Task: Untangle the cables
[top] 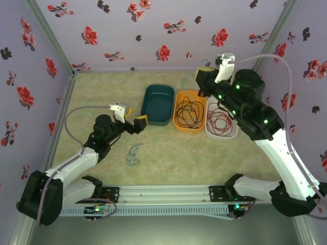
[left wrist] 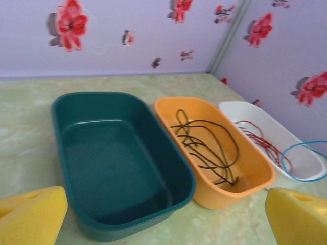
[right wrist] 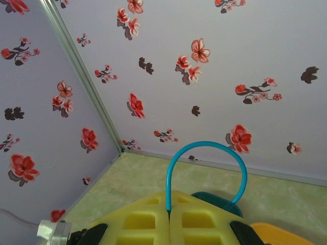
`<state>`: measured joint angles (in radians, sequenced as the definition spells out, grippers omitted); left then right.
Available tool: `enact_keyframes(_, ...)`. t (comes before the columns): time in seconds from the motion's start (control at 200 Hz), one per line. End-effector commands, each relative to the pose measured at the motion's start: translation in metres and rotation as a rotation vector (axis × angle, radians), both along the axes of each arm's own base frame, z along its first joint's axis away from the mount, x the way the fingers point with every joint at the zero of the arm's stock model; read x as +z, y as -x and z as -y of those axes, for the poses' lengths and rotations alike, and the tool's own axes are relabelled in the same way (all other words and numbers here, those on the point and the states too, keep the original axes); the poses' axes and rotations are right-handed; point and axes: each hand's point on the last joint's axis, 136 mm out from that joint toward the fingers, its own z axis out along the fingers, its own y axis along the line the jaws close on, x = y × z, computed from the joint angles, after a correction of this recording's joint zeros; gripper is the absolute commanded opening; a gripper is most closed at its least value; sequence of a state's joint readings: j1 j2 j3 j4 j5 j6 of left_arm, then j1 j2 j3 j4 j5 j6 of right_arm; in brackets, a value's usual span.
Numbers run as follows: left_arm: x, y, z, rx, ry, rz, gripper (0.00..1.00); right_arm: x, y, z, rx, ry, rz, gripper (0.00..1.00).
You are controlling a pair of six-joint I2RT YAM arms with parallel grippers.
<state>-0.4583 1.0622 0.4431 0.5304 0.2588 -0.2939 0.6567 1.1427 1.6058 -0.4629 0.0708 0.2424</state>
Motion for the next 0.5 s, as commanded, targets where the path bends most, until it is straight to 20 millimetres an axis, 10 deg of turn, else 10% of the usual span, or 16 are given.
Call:
enact_keyframes(0.0, -0.005, -0.005, -0.023, 0.139, -0.034, -0.037, 1.00, 0.016, -0.015, -0.002, -0.024, -0.004, 0.036, 0.00)
enact_keyframes(0.495, -0.035, 0.015, -0.069, 0.336, -0.103, -0.178, 1.00, -0.035, -0.142, -0.052, -0.033, -0.018, -0.110, 0.00)
